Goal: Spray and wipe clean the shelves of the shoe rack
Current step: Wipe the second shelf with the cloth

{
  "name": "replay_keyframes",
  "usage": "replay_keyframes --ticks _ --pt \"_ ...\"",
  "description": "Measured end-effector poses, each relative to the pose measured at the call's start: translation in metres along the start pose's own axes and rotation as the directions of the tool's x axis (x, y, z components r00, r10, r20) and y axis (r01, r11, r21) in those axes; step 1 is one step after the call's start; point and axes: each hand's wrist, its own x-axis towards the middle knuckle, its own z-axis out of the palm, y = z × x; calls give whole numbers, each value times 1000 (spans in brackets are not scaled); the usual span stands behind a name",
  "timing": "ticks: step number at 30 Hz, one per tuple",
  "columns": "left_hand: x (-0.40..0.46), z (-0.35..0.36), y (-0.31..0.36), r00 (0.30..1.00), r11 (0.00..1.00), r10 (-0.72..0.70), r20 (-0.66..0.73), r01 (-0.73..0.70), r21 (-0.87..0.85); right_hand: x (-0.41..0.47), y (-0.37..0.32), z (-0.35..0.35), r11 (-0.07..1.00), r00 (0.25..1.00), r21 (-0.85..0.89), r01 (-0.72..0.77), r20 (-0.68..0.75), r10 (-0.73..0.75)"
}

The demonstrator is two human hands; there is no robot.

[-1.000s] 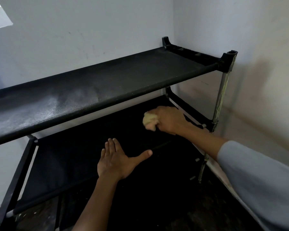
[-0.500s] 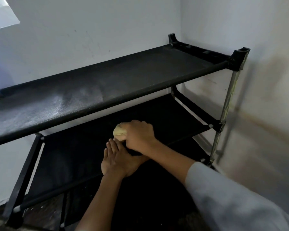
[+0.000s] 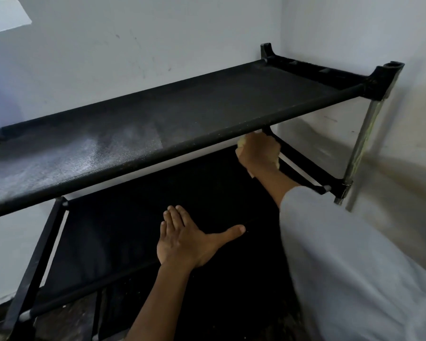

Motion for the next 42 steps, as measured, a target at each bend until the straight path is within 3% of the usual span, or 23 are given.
replay_keyframes --ticks 3,6,7,9,12,17,19,23,26,30,33,37,40,42 --pt "-3 -4 4 1000 1000 -4 24 4 -7 -29 -11 -1 939 945 158 307 64 -320" --pt "-7 -7 8 999 1000 -21 35 21 -4 -66 -8 -12 718 691 212 663 196 -696" --pt "-8 -7 9 999 1000 -24 31 24 -1 -73 -1 -17 666 630 230 709 217 -746" --pt "-10 -9 10 999 1000 -25 24 25 2 -77 20 -26 627 583 293 722 230 -779" --pt "-11 -11 10 999 1000 -17 40 17 6 -71 49 -31 668 633 277 691 214 -744" --pt "-10 -12 6 998 1000 2 58 -3 21 -19 60 -19 857 849 -14 516 138 -509" --pt "-9 -11 5 998 999 11 59 -13 30 -1 52 -14 891 898 -126 436 118 -423" --pt "-7 -8 2 998 1000 11 57 -12 27 6 37 -11 945 943 -66 320 115 -311" --pt "-8 -8 4 999 1000 -8 47 7 17 -4 45 -27 927 895 56 372 244 -374" --pt "-9 -10 6 999 1000 -18 51 17 11 -36 66 -63 863 697 107 494 544 -467" --pt "-10 -11 7 998 1000 -19 53 19 11 -56 79 -79 820 635 101 563 582 -508" --pt "-8 -9 5 999 1000 -16 42 16 5 -55 72 -66 878 768 51 476 463 -443" --pt "-6 -7 5 999 1000 -17 42 17 -10 -41 55 -37 951 914 31 309 267 -305" --pt "-5 -6 5 999 1000 -16 40 17 -6 -29 36 -21 980 972 -13 198 131 -194"
